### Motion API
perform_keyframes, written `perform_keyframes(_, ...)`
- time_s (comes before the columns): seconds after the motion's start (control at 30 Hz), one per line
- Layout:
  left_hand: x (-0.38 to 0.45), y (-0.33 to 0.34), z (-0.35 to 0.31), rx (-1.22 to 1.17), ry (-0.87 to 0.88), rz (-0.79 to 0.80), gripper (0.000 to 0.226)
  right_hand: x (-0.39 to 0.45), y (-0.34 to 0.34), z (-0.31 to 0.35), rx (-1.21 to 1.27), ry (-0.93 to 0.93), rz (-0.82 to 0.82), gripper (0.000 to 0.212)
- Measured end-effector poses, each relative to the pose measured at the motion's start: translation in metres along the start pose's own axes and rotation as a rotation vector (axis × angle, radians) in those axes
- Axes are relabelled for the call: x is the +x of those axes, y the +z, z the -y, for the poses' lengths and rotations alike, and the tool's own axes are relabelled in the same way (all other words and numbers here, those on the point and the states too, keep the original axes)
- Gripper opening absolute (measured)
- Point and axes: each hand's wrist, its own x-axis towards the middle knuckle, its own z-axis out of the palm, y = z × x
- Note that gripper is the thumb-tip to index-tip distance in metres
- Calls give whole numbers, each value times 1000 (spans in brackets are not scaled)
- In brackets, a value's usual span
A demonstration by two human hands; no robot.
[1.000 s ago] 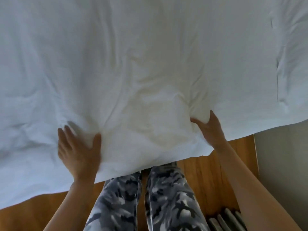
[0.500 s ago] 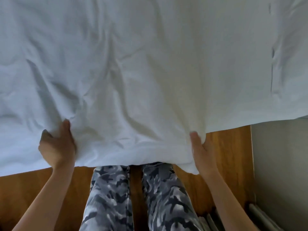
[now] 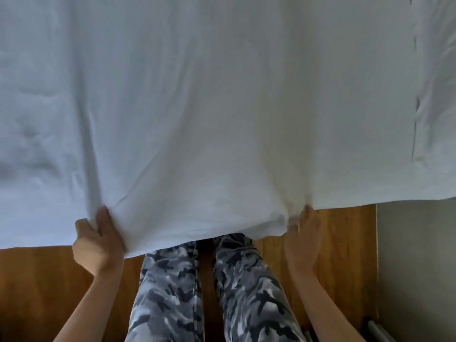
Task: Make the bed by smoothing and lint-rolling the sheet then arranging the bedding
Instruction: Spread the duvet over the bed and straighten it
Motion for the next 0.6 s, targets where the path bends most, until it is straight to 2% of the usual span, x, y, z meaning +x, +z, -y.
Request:
perform_keyframes(0.07, 4, -2, 10, -13, 22, -29, 48, 5, -10, 18, 95, -120, -169, 48)
perform_keyframes(0.17, 13, -6, 24, 61, 30, 9, 55, 27, -20, 69, 50, -474, -241, 45)
perform_keyframes(0.27, 22, -1, 30, 179, -68, 58, 54, 54, -12, 129, -96, -744, -241, 47)
perform_keyframes(0.4, 18, 10, 19, 56, -188, -62, 25, 76, 17, 190, -204, -803, -96, 55)
perform_keyframes(0.53, 21, 18, -6, -100, -17, -265, 56, 45, 65, 140, -407, -956, 40, 51)
perform_keyframes(0.6, 25, 22, -32, -167, 185, -261, 60, 22, 70, 99, -450, -991, 84, 51)
